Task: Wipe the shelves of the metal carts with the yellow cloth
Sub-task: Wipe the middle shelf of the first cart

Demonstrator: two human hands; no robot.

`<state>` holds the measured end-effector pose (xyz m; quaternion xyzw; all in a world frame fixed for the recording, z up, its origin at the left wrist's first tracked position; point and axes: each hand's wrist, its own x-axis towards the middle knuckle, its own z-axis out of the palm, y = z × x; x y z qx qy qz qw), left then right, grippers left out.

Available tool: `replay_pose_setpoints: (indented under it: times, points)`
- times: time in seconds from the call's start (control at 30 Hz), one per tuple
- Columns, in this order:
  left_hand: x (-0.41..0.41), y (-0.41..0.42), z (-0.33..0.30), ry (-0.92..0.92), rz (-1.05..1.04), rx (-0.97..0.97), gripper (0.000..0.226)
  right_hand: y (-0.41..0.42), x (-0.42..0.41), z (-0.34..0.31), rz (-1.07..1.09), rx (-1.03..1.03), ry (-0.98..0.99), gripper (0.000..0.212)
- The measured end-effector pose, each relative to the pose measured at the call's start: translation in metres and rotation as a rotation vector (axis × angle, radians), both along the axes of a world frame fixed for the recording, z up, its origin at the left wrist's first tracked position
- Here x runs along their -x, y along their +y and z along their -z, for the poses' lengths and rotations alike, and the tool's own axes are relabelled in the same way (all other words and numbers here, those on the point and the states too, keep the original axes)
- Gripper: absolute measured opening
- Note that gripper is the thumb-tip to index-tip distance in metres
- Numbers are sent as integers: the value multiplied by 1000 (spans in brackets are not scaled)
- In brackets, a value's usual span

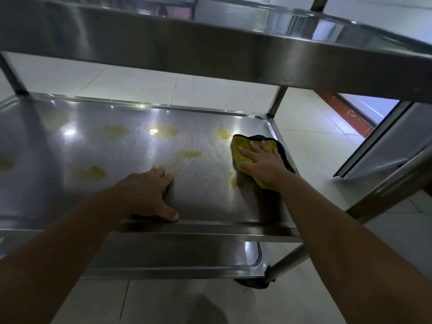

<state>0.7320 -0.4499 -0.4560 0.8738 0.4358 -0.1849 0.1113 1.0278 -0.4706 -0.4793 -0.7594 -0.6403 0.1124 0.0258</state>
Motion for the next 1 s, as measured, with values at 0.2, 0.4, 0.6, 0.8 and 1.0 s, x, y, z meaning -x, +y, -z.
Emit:
replay_pose_setpoints:
  times: [0.2,0.4,0.6,0.8,1.0]
  points:
    - [1,-2,-3,-6,19,-17,101,-44,20,6,-211,-16,41,55]
    - [4,-10,-10,-17,12,12,97,-95,39,6,-322,44,131,56]
    - [12,1,-22,63,86,73,99,-113,47,-2,-380,160,144,49]
    - [21,4,-15,71,162,21,98,-80,46,-1,-223,0,16,61]
    - [31,3,-6,-72,111,26,95,-14,52,3,-57,3,-30,58]
